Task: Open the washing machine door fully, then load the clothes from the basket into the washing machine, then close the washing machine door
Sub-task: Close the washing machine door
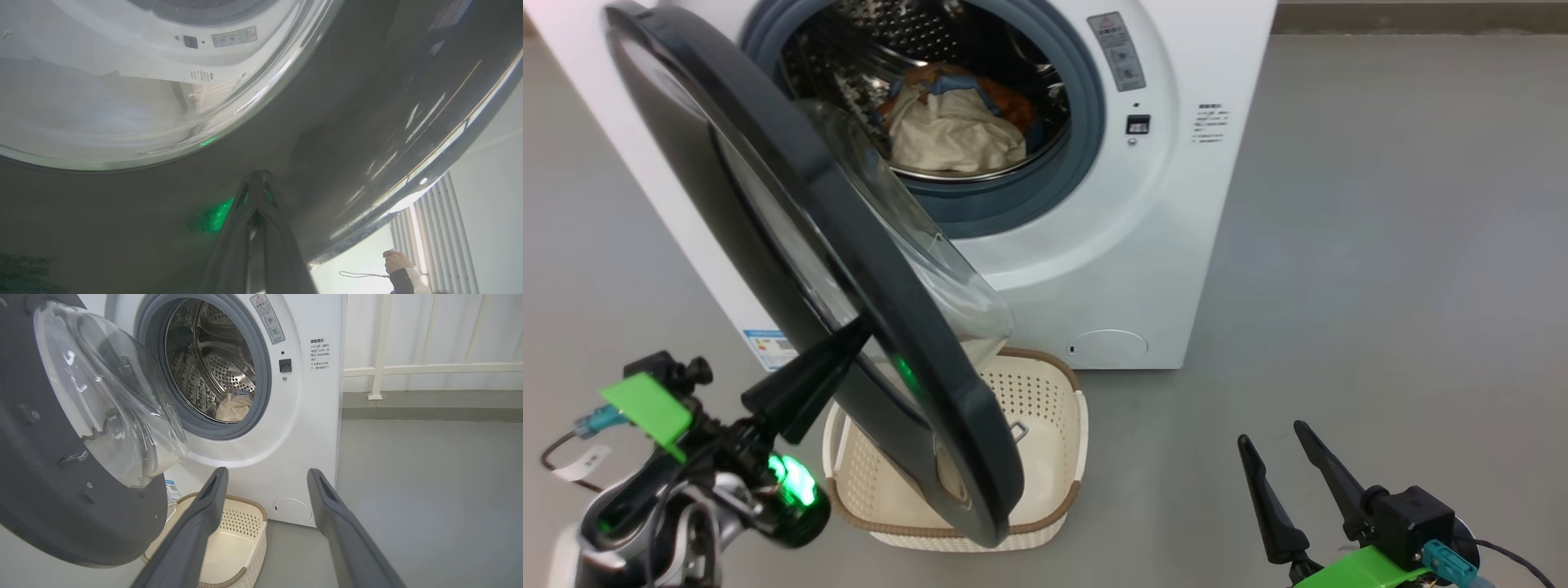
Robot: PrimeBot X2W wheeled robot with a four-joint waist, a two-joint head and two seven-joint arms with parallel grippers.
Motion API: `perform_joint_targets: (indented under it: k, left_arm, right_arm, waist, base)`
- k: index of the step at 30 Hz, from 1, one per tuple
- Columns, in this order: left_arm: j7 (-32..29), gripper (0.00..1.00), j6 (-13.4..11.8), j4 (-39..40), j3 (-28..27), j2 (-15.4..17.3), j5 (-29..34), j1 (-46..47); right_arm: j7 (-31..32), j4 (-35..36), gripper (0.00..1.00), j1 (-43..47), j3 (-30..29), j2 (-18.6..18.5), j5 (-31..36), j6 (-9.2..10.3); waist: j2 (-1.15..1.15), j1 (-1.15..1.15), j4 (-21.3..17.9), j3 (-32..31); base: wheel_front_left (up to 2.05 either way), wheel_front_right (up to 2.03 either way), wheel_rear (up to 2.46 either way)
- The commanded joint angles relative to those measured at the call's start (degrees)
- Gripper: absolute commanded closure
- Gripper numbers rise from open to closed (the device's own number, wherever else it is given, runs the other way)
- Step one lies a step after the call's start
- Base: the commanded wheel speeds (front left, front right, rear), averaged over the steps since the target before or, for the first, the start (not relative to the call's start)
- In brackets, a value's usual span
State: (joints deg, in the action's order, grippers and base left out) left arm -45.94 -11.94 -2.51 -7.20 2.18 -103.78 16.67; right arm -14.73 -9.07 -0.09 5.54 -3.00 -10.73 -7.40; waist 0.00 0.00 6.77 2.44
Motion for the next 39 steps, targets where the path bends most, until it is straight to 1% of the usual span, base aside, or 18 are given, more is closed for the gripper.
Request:
perform_joint_targets:
  k: [1, 15, 18, 21, 24, 31, 39]
  left_arm:
    - [1.24, 1.0, 1.17, -0.03, -0.62, 0.7, -1.44, 3.48]
    - [14.57, 1.0, 9.65, -17.91, 7.25, 0.7, -5.97, 16.21]
    - [18.16, 1.0, 11.93, -22.17, 7.98, 0.7, -5.24, 18.93]
    - [21.58, 1.0, 14.19, -27.27, 8.17, 0.7, -3.18, 22.01]
    - [24.26, 1.0, 15.96, -32.18, 7.93, 0.7, -1.44, 24.93]
    - [29.34, 1.0, 18.55, -40.9, 6.29, 1.03, 0.89, 30.41]
    - [32.92, 1.0, 19.36, -45.55, 5.18, 1.18, 2.97, 33.86]
  right_arm:
    - [-0.27, 1.2, 0.0, -1.88, 1.85, 0.12, 0.21, -0.09]
    - [-0.27, 0.31, 0.0, -1.66, 3.6, 0.04, 0.51, -0.09]
    - [-0.27, 0.13, 0.0, -1.83, 4.16, 0.0, 0.4, -0.09]
    - [-0.27, -0.01, 0.0, -2.04, 4.6, -0.14, 0.33, -0.09]
    - [-0.27, -0.08, 0.0, -2.01, 4.9, -0.33, 0.37, -0.09]
    - [-0.27, 0.06, 0.0, -1.66, 5.18, -0.76, 0.55, -0.09]
    - [-0.27, 0.15, 0.0, -1.52, 4.91, -1.23, 0.55, -0.09]
  waist:
    - [0.0, 0.0, -0.95, -0.22]
    - [0.0, 0.0, -5.73, -1.69]
    - [0.0, 0.0, -7.09, -1.75]
    - [0.0, 0.0, -8.54, -1.66]
    - [0.0, 0.0, -9.92, -1.52]
    - [0.0, 0.0, -12.53, -0.95]
    - [0.0, 0.0, -13.41, -0.73]
  base:
    - [0.0, 0.0, 0.0]
    - [0.0, 0.0, 0.0]
    - [0.0, 0.0, 0.0]
    - [0.0, 0.0, 0.0]
    - [0.0, 0.0, 0.0]
    - [0.0, 0.0, 0.0]
    - [0.0, 0.0, 0.0]
